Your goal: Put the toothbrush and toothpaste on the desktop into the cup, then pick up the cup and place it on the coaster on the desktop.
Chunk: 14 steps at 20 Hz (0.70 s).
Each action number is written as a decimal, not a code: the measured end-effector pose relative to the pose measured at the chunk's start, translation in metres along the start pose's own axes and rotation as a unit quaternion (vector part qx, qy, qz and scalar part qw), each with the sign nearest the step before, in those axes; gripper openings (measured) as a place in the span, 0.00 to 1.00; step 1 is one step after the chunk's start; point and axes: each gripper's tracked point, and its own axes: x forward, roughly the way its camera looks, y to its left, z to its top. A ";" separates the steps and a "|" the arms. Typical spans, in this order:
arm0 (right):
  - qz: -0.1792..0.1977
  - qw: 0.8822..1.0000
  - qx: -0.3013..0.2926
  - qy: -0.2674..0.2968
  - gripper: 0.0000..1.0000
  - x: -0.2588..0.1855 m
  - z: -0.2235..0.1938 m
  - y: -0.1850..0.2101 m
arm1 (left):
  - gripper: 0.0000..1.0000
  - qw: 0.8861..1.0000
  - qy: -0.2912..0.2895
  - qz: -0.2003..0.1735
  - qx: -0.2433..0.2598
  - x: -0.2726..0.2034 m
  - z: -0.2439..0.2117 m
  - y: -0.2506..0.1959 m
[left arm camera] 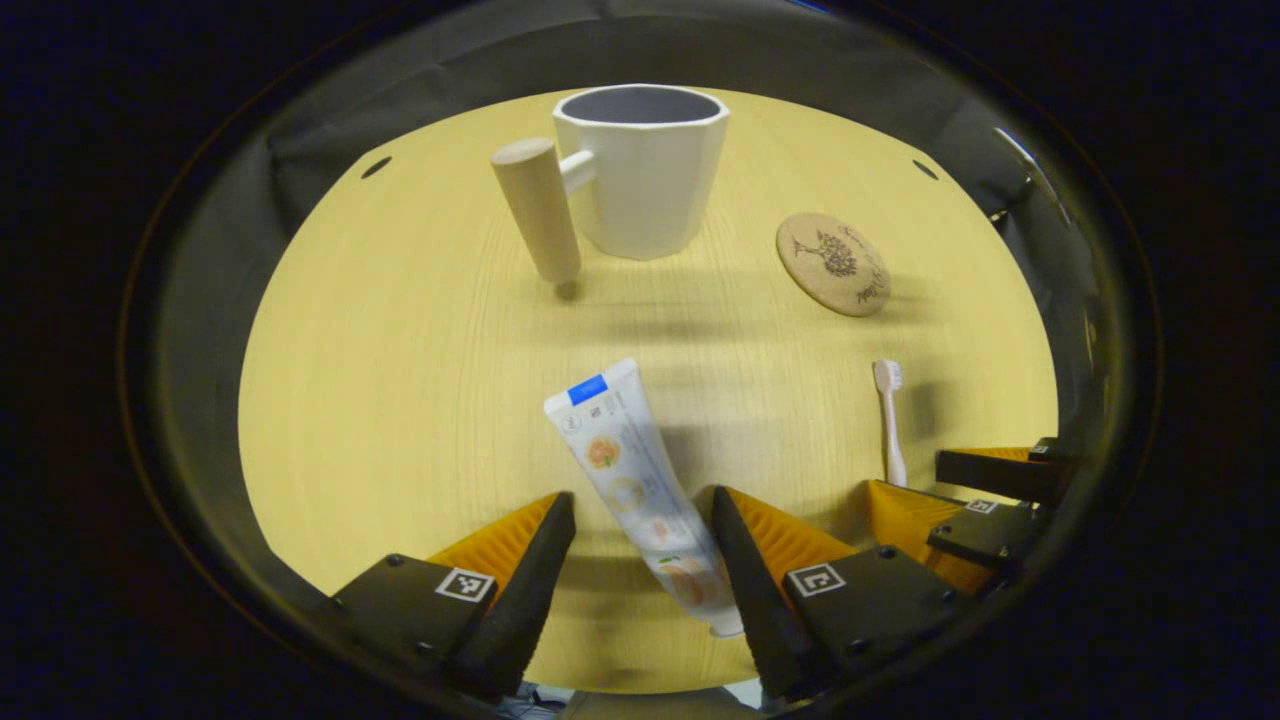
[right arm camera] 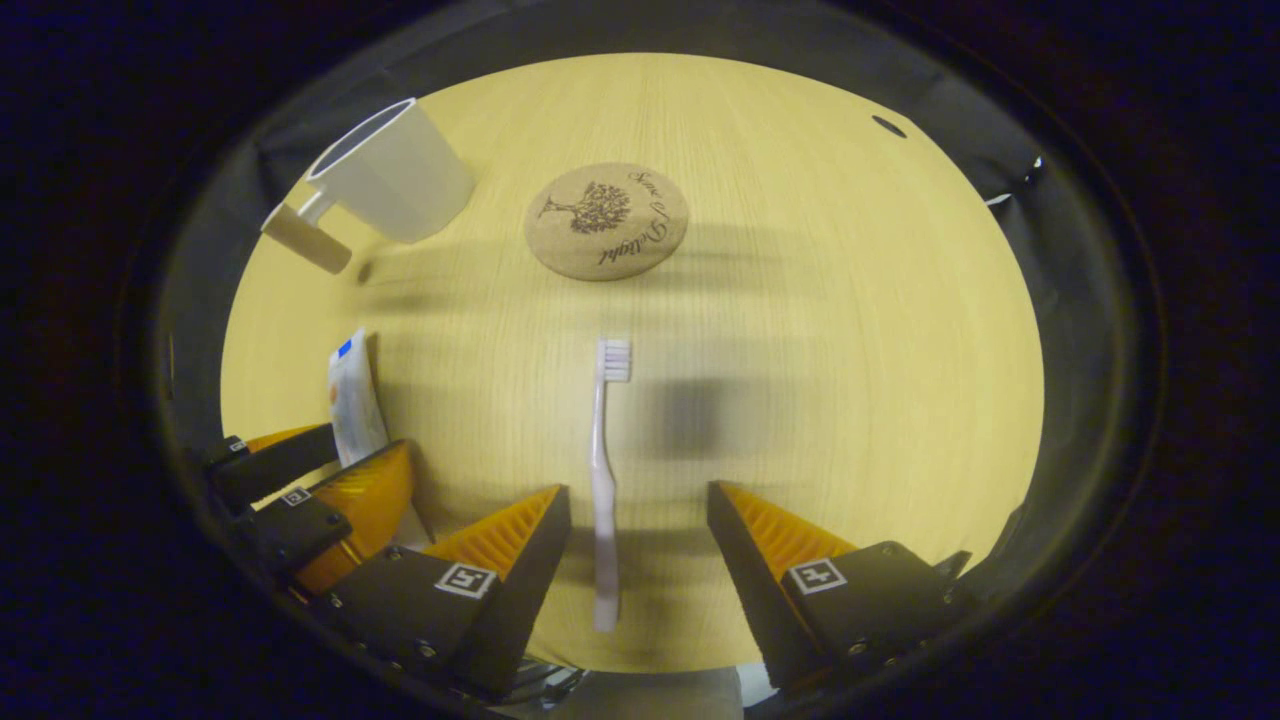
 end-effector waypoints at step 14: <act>0.016 0.999 0.013 0.038 0.12 0.002 -0.002 -0.001 | 0.33 1.000 0.026 0.001 0.000 0.004 0.005 -0.003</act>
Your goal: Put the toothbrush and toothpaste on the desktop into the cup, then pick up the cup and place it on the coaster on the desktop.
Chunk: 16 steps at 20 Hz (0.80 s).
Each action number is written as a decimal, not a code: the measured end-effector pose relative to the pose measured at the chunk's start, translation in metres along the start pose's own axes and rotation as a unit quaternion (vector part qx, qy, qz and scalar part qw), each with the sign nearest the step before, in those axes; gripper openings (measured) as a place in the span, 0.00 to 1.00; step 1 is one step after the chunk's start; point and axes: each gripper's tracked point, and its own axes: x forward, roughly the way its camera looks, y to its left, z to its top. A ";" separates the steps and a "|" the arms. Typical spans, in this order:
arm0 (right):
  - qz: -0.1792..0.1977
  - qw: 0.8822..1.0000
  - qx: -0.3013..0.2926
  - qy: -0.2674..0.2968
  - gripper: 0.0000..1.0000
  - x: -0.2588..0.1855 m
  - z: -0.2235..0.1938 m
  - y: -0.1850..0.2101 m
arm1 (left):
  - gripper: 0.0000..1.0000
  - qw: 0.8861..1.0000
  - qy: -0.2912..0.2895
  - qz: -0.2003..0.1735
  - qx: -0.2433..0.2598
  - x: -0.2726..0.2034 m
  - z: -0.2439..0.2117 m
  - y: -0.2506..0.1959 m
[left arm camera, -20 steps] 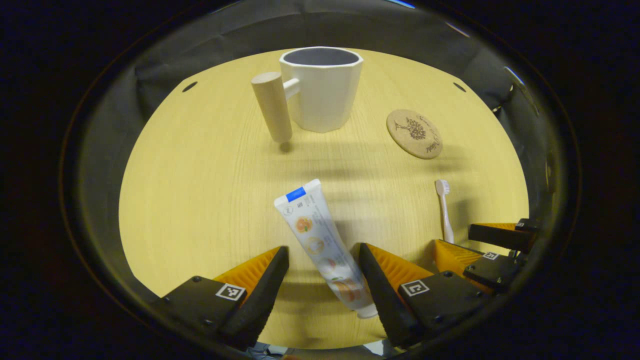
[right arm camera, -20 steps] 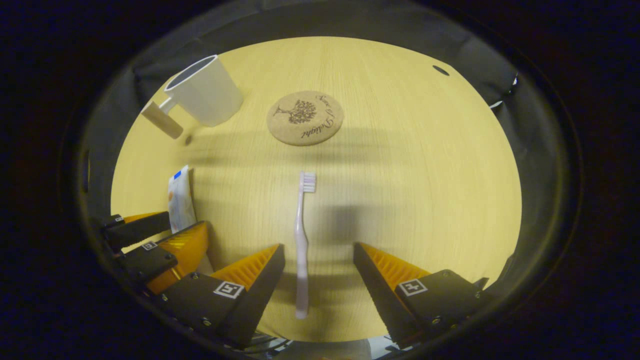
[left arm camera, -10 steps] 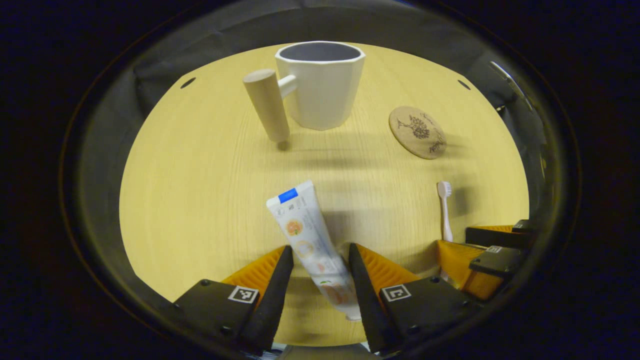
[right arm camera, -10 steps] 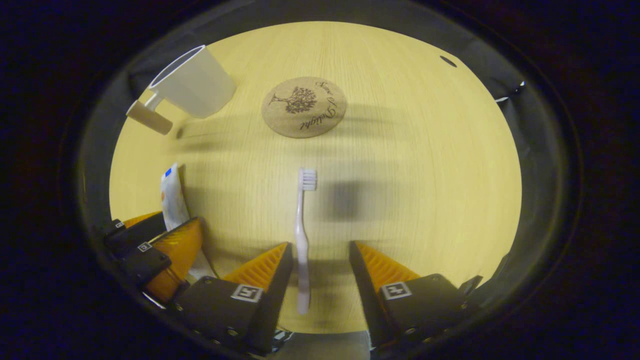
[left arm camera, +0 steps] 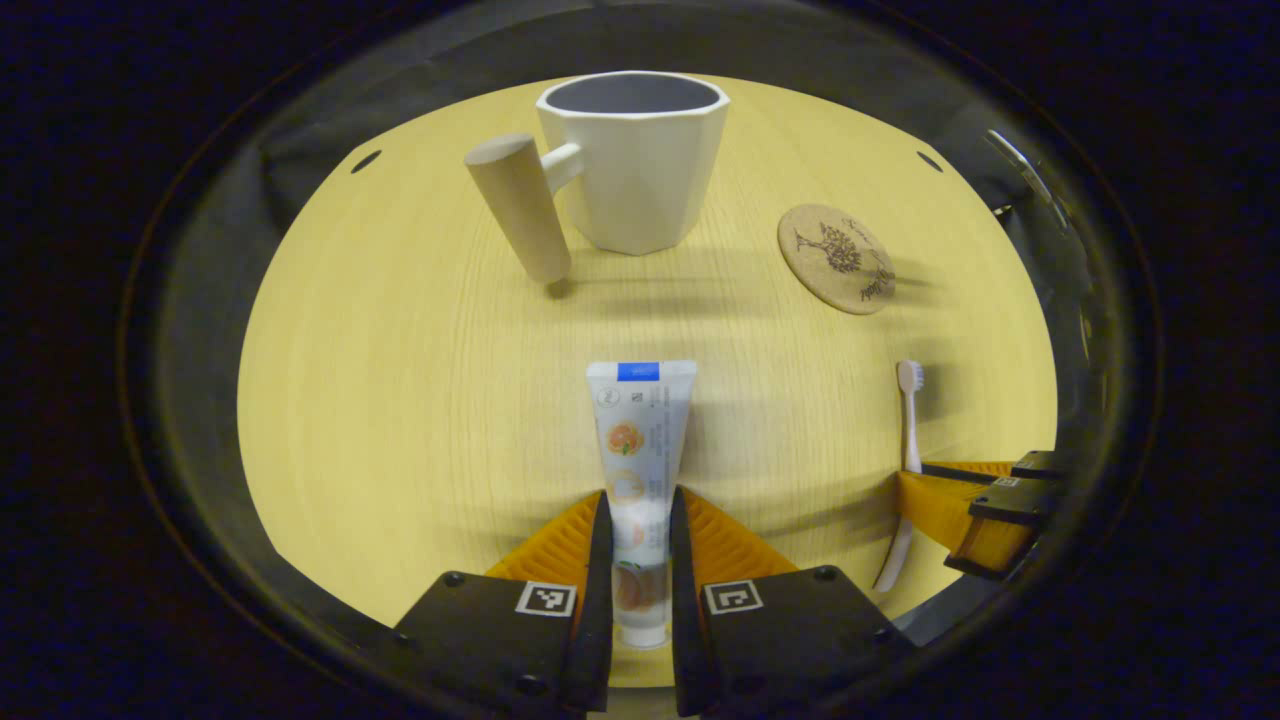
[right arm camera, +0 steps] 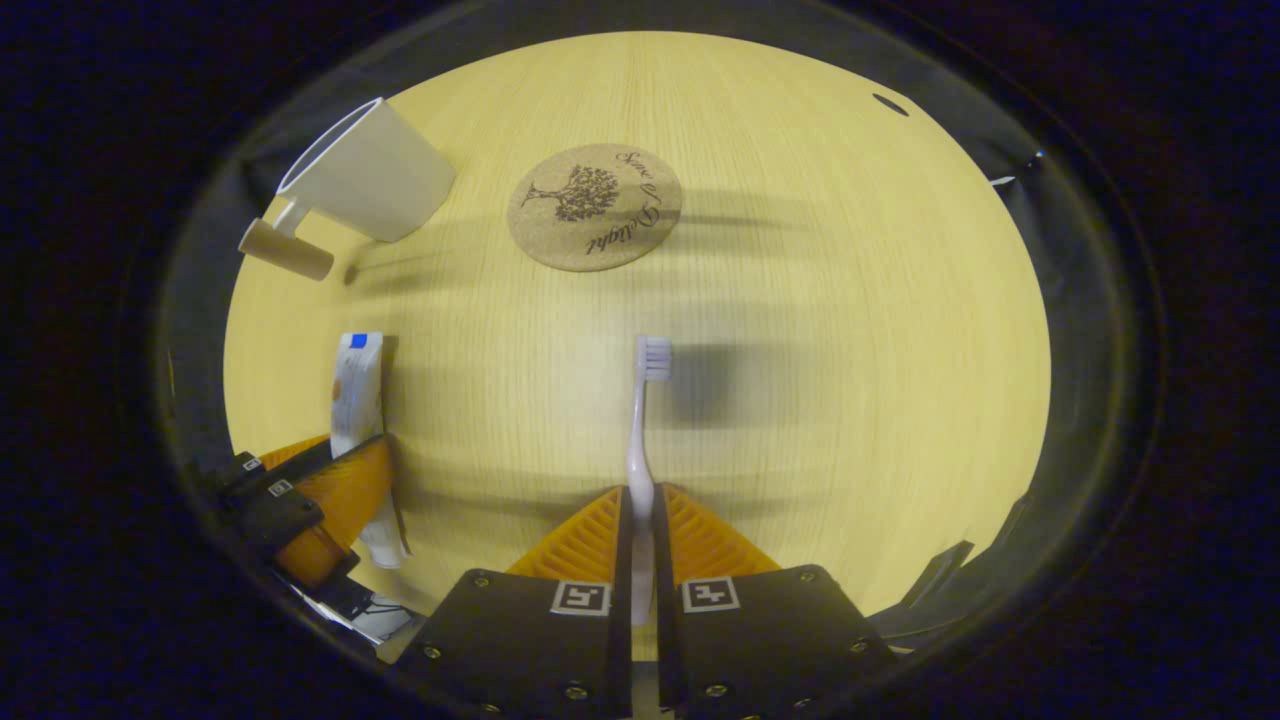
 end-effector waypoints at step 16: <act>-0.003 1.000 0.007 -0.018 0.04 0.000 0.004 0.000 | 0.22 0.997 -0.068 -0.022 0.009 -0.058 0.026 -0.002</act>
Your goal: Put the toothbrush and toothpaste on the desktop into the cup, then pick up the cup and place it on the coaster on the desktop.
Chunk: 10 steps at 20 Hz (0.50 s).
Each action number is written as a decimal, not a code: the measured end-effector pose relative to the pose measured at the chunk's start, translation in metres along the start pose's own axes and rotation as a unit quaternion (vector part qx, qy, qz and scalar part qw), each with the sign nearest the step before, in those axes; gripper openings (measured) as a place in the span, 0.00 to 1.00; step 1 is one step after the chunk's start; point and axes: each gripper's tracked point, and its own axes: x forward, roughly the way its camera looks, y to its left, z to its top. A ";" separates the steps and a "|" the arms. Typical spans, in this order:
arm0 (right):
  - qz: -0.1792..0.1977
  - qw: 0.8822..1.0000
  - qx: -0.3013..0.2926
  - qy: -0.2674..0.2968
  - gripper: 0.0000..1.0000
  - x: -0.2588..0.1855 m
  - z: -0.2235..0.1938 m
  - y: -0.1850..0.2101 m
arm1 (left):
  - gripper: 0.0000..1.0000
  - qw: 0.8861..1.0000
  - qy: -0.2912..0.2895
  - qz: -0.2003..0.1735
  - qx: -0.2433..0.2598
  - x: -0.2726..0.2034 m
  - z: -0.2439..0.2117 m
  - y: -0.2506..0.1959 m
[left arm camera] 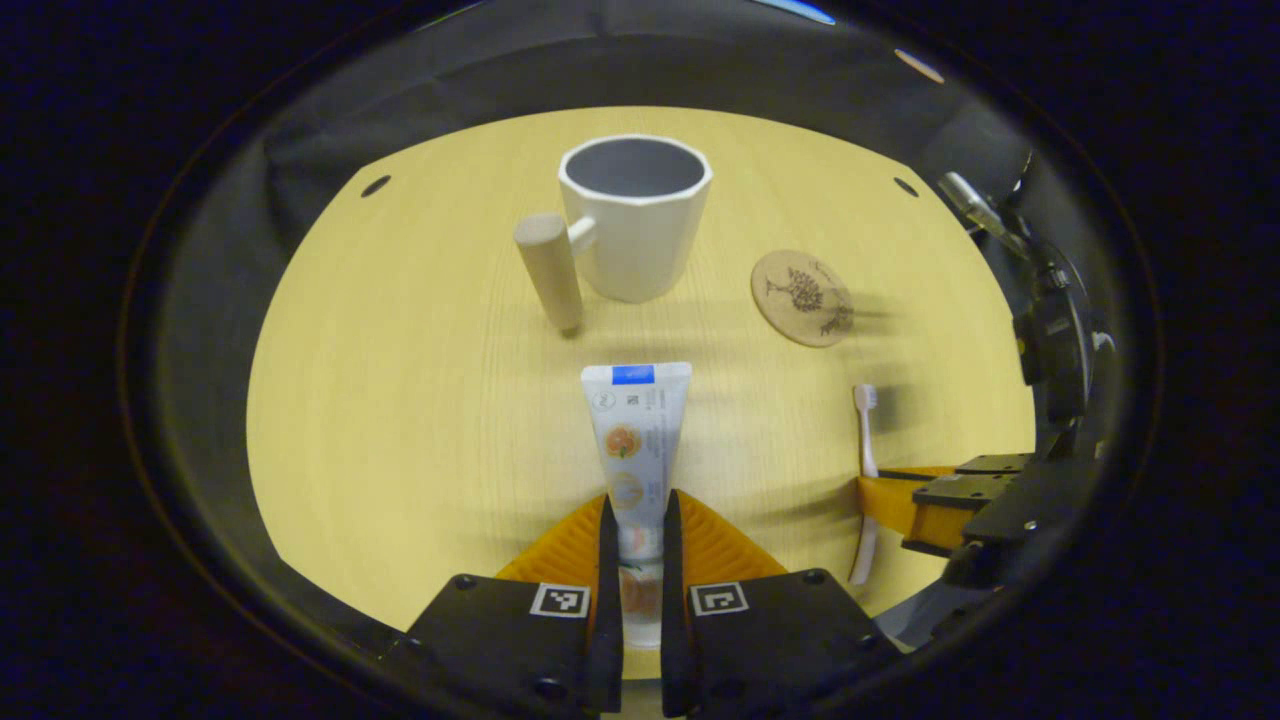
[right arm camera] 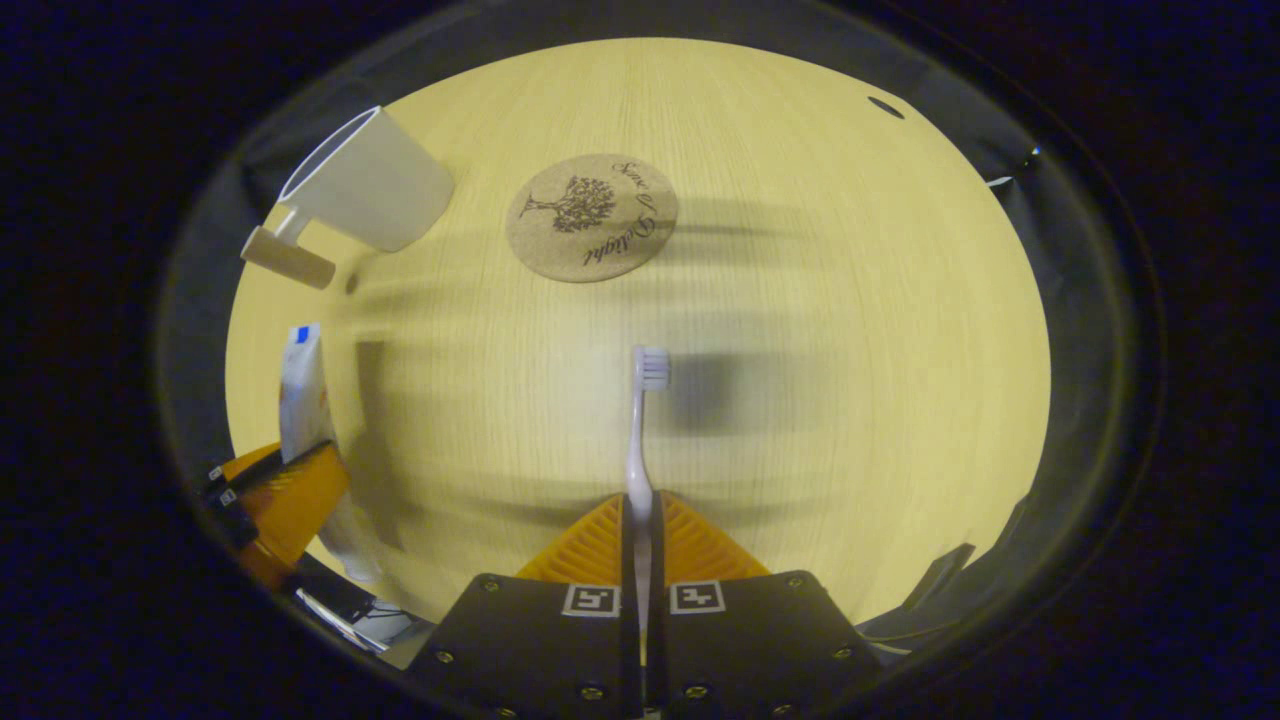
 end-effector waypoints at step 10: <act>0.003 1.000 0.000 -0.005 0.04 -0.001 0.000 0.000 | 0.22 0.993 -0.114 -0.019 0.011 -0.076 0.113 -0.007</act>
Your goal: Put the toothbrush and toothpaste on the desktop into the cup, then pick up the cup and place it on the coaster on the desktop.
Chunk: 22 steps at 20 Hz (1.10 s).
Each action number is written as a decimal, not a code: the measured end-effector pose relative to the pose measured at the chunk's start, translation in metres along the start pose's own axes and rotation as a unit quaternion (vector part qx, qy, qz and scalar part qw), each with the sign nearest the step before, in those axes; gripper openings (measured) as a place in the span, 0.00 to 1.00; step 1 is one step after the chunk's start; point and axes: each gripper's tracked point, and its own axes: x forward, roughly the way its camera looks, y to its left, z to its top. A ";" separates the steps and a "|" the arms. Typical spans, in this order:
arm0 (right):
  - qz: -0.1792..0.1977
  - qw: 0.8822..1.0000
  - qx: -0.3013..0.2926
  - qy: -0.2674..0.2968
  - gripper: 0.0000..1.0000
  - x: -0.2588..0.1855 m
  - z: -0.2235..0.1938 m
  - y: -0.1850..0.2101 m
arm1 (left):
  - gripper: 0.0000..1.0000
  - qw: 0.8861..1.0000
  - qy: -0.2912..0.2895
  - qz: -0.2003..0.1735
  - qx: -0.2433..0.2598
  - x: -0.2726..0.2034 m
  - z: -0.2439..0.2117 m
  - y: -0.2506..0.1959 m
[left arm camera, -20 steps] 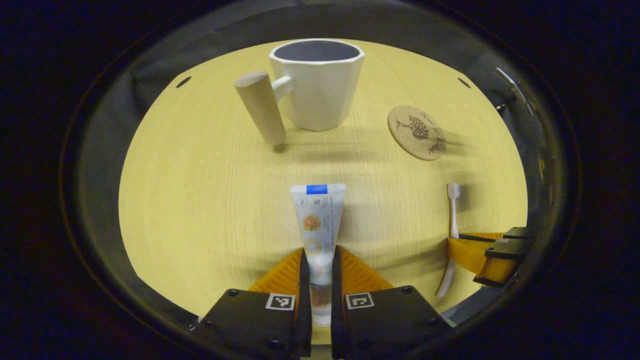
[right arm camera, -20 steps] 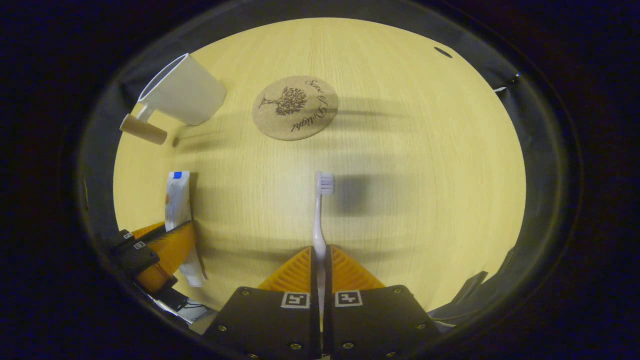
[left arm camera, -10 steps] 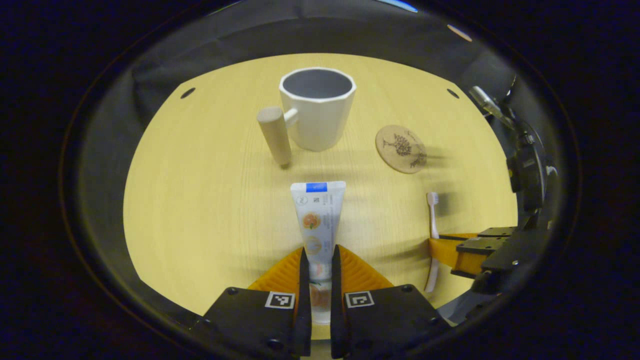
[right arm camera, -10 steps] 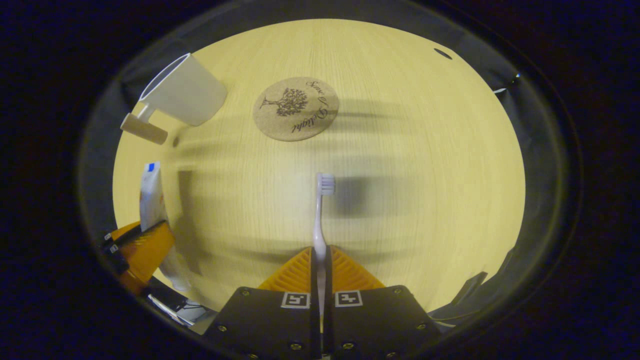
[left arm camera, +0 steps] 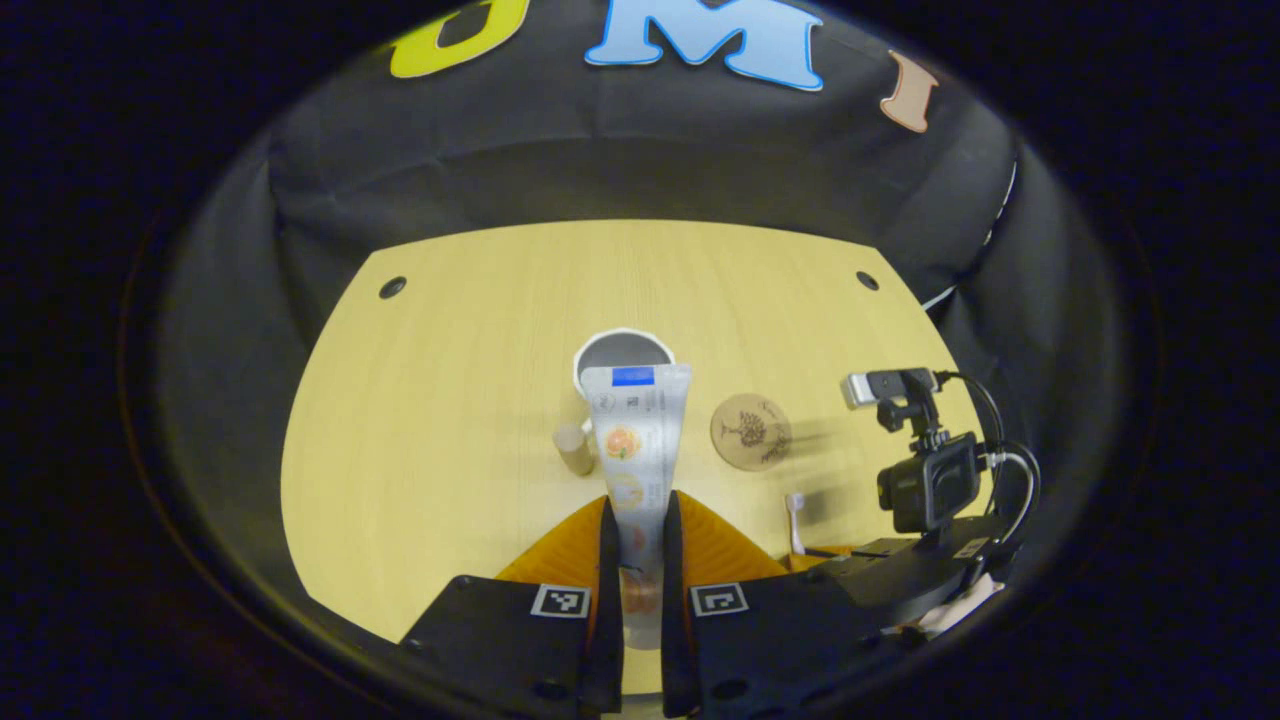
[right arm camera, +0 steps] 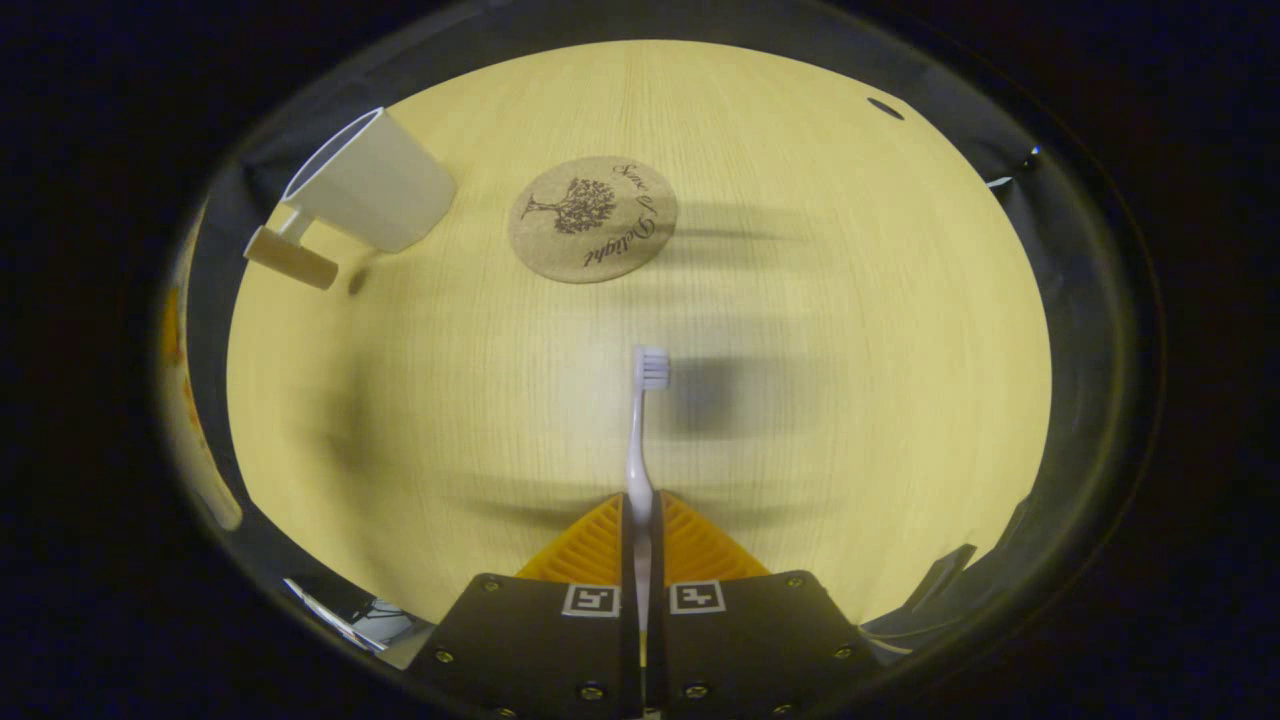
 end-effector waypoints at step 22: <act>-0.001 1.000 0.016 0.017 0.04 0.000 0.000 0.001 | 0.22 0.994 -0.102 -0.024 0.028 0.099 0.144 0.002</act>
